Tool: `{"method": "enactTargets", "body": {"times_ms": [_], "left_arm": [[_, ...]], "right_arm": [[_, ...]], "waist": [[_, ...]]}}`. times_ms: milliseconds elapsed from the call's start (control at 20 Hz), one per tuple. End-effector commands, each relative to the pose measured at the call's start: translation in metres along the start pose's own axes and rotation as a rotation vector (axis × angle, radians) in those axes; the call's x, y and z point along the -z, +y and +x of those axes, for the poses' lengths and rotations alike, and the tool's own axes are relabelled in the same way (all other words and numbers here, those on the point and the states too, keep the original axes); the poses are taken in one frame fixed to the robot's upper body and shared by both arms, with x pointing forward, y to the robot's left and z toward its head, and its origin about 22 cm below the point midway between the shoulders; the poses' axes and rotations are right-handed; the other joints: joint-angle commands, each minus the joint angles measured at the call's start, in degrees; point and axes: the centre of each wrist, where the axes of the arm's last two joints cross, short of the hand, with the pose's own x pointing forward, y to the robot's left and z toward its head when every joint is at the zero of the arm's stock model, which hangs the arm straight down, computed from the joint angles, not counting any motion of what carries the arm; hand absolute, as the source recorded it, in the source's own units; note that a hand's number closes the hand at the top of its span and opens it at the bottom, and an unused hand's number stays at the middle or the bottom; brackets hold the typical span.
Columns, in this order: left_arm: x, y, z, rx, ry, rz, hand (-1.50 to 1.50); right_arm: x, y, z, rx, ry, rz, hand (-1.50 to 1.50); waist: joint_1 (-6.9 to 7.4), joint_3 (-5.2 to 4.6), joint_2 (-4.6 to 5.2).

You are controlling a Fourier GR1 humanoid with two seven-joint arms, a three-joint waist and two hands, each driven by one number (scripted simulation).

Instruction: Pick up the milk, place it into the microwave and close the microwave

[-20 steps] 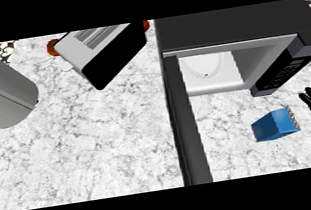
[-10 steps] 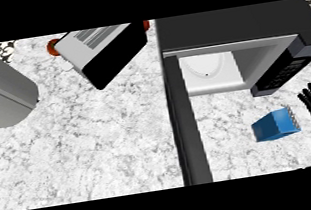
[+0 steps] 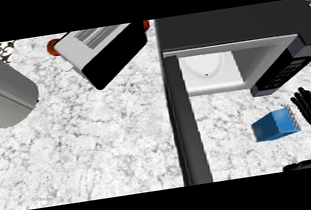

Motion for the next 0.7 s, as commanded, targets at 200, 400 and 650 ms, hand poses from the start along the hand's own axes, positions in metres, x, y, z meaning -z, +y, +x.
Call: {"method": "enactTargets", "body": {"times_ms": [200,400,650], "left_arm": [[-0.004,0.013,0.011,-0.026,-0.058,-0.012,-1.5],[0.002,0.001,0.02,-0.014,-0.063,-0.003,-1.5],[-0.001,-0.003,0.021,-0.037,-0.052,-0.02,-1.5]], "right_arm": [[0.009,-0.011,-0.023,-0.036,0.001,0.012,-1.5],[-0.008,-0.013,-0.051,-0.049,0.01,-0.002,-1.5],[0.026,0.002,-0.066,-0.064,0.0,0.015,-1.5]], "waist": [[0.06,-0.02,-0.02],[0.0,0.04,0.11],[0.5,0.07,0.15]]}}
